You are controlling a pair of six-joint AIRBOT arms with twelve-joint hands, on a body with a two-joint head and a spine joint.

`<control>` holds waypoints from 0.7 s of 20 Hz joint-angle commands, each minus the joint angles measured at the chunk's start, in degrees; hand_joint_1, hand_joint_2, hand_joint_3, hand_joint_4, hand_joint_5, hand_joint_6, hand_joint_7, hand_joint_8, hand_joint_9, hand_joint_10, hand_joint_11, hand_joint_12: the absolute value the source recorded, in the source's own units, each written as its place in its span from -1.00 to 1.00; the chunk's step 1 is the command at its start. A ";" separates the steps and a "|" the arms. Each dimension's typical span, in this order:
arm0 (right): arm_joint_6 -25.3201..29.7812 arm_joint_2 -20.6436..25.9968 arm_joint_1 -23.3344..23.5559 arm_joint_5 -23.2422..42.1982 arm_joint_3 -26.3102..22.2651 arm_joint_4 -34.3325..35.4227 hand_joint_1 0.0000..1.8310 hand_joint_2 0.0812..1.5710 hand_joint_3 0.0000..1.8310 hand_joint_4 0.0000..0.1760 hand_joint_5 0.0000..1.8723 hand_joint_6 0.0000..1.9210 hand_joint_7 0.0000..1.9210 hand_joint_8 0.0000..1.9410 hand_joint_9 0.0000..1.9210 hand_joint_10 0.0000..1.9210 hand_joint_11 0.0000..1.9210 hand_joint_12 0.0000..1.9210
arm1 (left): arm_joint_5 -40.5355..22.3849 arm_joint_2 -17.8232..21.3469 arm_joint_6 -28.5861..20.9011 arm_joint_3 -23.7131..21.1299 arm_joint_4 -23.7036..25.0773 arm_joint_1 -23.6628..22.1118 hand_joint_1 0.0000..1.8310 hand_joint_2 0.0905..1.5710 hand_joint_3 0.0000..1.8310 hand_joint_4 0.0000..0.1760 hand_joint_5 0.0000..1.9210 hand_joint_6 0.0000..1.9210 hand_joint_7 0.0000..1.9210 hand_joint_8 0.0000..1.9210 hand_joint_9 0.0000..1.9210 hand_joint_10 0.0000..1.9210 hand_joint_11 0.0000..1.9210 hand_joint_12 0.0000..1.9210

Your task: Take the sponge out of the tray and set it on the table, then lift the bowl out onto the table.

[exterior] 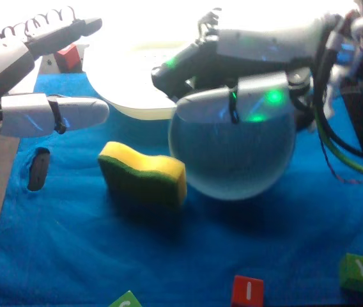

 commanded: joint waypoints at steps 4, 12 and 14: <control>-0.02 -0.23 -4.59 7.97 0.12 11.38 -0.54 1.00 -0.97 -0.68 -0.25 1.00 0.51 1.00 0.73 1.00 0.69 1.00 | -6.93 -0.14 -0.34 -0.03 -1.17 -0.03 -0.19 0.17 -0.99 0.41 -0.81 -1.00 -0.89 -1.00 -0.95 -1.00 -0.95 -0.94; -0.02 0.69 -6.38 7.97 1.08 13.35 -0.39 0.95 -1.00 -0.75 -0.13 1.00 0.41 1.00 0.61 1.00 0.64 1.00 | -6.96 -0.14 -0.34 -0.15 -1.21 0.02 -0.18 0.17 -1.00 0.73 -0.80 -1.00 -0.88 -1.00 -0.96 -0.99 -0.96 -0.93; -0.02 1.81 -6.39 7.97 0.81 13.34 -0.54 0.87 -1.00 -1.00 -0.13 0.66 0.30 0.74 0.43 0.91 0.42 1.00 | -6.96 -0.14 -0.34 -0.14 -1.21 0.11 -0.18 0.17 -1.00 0.82 -0.80 -1.00 -0.89 -1.00 -0.98 -1.00 -1.00 -0.94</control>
